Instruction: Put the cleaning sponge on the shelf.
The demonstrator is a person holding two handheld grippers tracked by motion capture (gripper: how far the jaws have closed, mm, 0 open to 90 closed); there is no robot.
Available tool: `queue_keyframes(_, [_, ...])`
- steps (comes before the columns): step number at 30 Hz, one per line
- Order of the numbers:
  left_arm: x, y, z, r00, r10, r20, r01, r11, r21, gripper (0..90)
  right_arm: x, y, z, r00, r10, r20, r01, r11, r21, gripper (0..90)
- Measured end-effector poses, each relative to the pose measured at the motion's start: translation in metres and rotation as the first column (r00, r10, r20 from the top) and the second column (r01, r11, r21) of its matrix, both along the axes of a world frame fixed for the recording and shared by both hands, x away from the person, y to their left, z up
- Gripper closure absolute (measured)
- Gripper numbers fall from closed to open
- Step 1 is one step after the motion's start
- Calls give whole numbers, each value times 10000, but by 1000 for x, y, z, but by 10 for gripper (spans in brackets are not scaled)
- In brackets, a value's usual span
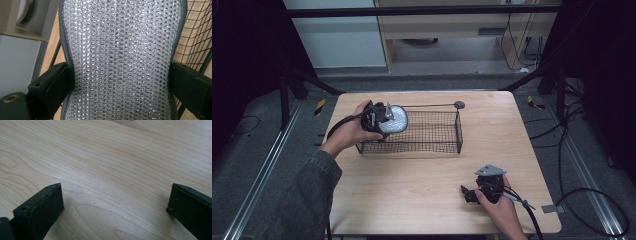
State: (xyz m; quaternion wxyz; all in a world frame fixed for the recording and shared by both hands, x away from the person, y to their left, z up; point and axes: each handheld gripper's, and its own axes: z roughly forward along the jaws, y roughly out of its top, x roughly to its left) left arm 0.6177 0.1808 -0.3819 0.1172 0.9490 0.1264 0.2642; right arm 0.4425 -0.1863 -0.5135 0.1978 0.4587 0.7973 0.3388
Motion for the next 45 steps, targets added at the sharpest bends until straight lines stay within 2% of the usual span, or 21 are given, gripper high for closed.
queue_keyframes(3, [1, 0, 0, 9999, 89, -102, -92, 9996, -264, 28, 0, 0, 0, 10000, -2, 3, 2, 10000, -1, 4])
queue_keyframes(8, [2, 0, 1, 9996, 201, -176, -209, 9987, -456, 26, 0, 0, 0, 10000, -3, -1, 3, 10000, 2, 4])
queue_keyframes(14, [-1, 0, 6, 9999, 85, -127, -92, 9982, -596, 36, 0, 0, 0, 10000, -3, -3, 3, 10000, 2, 4])
queue_keyframes(23, [-8, 1, 14, 9999, 115, -25, -117, 9944, -1054, 41, 0, 0, 0, 10000, 6, 4, -6, 10000, -4, 4])
queue_keyframes(25, [-11, 2, 16, 9998, 172, 37, -166, 9916, -1285, 43, 0, 0, 0, 10000, 3, 3, -3, 10000, -4, 4])
queue_keyframes(28, [-14, 2, 18, 9997, 254, -71, -262, 9875, -1557, 43, 0, 0, 0, 10000, 5, 3, -5, 10000, -4, 4])
queue_keyframes(35, [-18, 3, 18, 9991, 423, -60, -427, 9826, -1807, 47, 0, 0, 0, 10000, 4, 8, -4, 10000, -3, 4])
queue_keyframes(41, [-26, 2, 22, 9980, 628, -100, -634, 9714, -2289, 47, 0, 0, 0, 10000, 5, 0, -5, 10000, 13, 4])
queue_keyframes(45, [-33, 2, 23, 9965, 828, -113, -830, 9659, -2451, 48, 0, 0, 0, 10000, 0, -2, 0, 10000, 18, 4])
